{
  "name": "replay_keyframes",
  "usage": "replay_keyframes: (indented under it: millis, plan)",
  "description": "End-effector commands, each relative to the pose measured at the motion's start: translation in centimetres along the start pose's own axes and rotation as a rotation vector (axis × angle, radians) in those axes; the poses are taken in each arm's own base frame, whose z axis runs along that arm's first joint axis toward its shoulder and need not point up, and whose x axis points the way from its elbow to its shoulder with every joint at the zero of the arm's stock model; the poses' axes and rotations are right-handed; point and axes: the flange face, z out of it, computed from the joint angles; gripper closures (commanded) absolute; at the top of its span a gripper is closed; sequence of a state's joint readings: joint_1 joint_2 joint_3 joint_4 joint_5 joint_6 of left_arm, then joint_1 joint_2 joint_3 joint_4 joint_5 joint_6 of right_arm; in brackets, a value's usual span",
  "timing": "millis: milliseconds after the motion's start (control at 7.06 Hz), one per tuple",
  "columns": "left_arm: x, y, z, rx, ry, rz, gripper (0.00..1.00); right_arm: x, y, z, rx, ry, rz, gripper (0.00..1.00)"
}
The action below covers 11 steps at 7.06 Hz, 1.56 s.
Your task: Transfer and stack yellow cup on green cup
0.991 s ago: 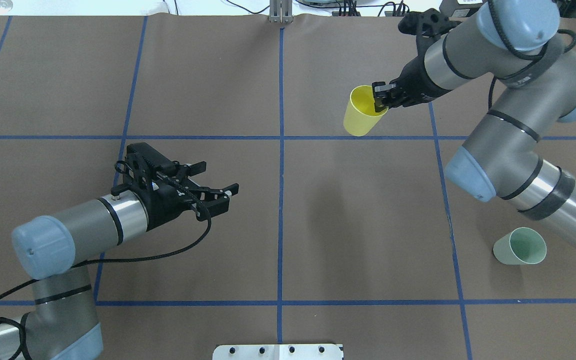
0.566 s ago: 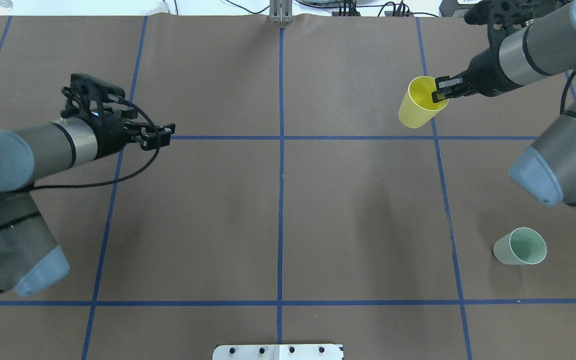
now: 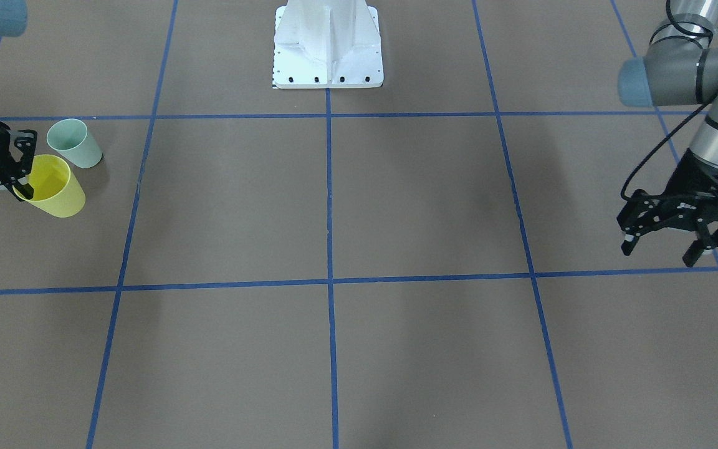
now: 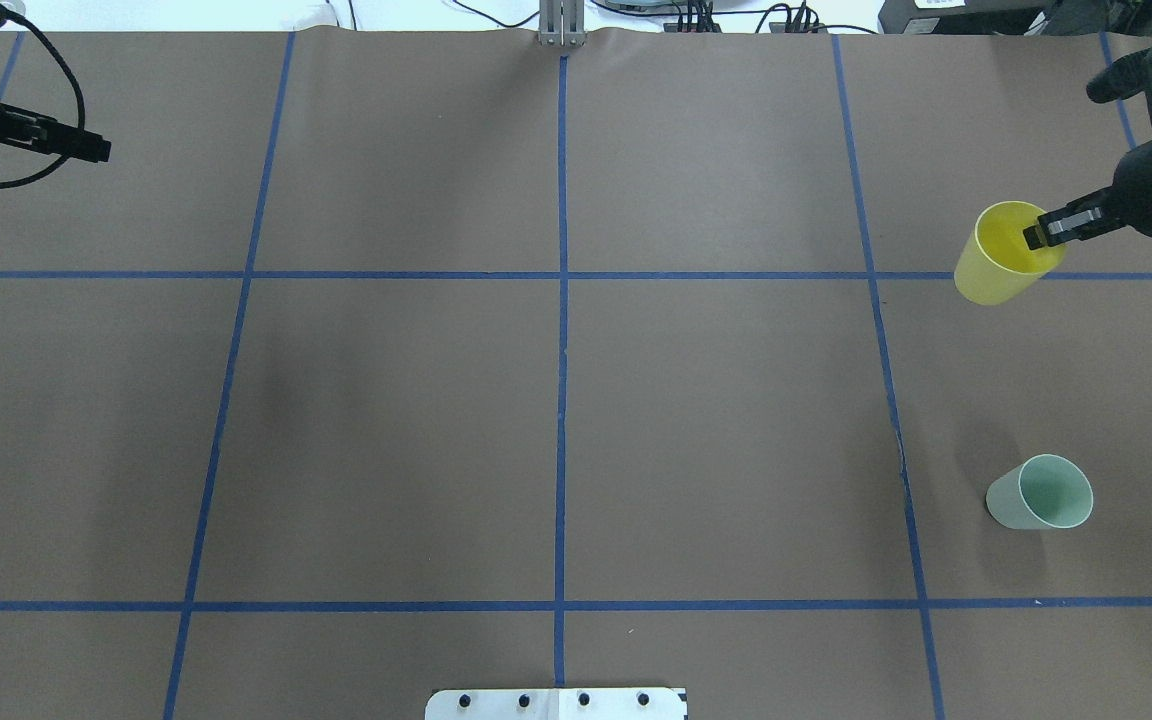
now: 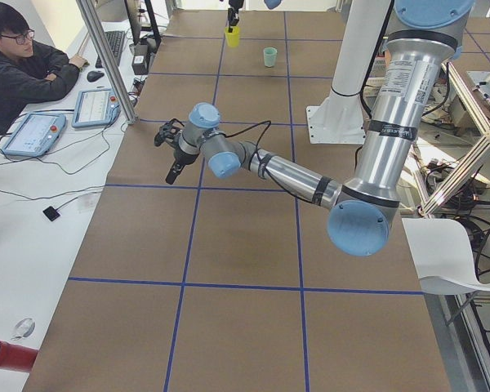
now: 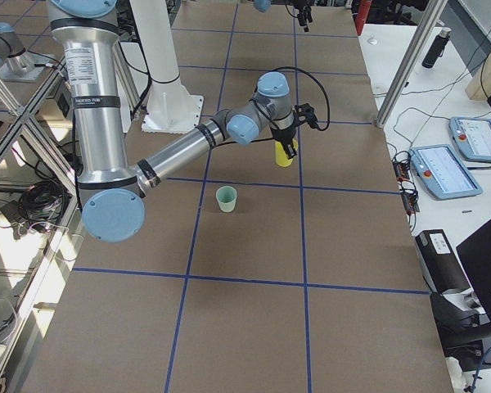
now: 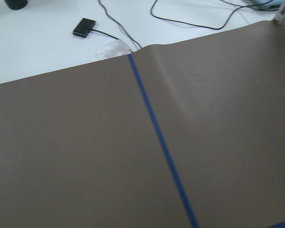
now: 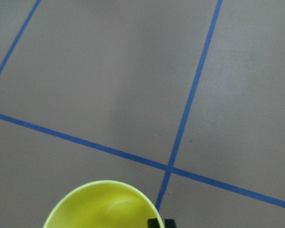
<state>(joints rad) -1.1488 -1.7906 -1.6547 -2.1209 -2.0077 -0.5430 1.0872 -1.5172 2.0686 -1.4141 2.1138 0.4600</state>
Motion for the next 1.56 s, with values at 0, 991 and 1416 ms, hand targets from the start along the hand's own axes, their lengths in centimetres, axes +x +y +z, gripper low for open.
replay_keyframes:
  millis: [0, 991, 1416]
  plan:
    - [-7.0, 1.9, -0.5, -0.047, -0.031, 0.007, 0.0, 3.8, 4.0, -0.5, -0.063, 0.053, 0.011, 1.0]
    - [-12.7, 4.3, -1.5, -0.08, -0.022, 0.007, 0.0, 1.0, 12.5, 2.5, -0.272, -0.04, -0.033, 1.0]
    - [-12.6, 4.2, -1.6, -0.078, -0.021, 0.009, 0.0, 0.9, 13.2, 3.2, -0.302, -0.048, -0.032, 1.0]
